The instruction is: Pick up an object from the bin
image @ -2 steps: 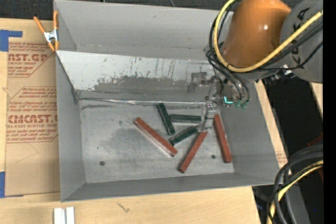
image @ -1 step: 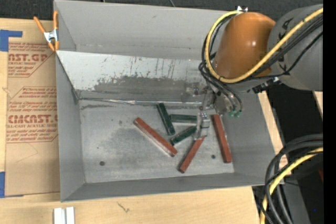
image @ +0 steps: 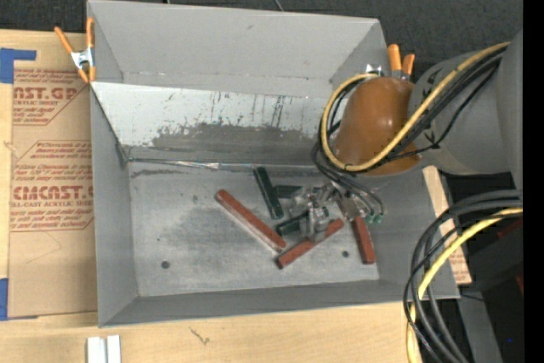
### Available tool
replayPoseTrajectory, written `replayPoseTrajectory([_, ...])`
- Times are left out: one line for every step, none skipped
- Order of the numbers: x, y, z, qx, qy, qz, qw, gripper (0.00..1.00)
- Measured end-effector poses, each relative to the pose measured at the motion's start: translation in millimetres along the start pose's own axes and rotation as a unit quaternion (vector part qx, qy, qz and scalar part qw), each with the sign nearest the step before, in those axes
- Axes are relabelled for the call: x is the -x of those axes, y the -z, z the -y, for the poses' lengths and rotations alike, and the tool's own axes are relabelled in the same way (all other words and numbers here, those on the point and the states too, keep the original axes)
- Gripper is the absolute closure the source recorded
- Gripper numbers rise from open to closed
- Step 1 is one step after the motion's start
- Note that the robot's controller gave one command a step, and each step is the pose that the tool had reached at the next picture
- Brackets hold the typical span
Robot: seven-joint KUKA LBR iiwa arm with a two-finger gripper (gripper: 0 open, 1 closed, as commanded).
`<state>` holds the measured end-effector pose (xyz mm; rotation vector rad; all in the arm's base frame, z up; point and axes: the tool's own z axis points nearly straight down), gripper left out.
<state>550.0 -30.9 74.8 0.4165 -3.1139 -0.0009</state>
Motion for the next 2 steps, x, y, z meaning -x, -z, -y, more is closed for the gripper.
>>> replayPoseTrajectory([0.0,0.0,0.0,0.0,0.0,0.0,1.0,1.0])
replayPoseTrajectory([10.8,153.8,1.6,-0.001,-0.036,0.0028,0.9994,1.0])
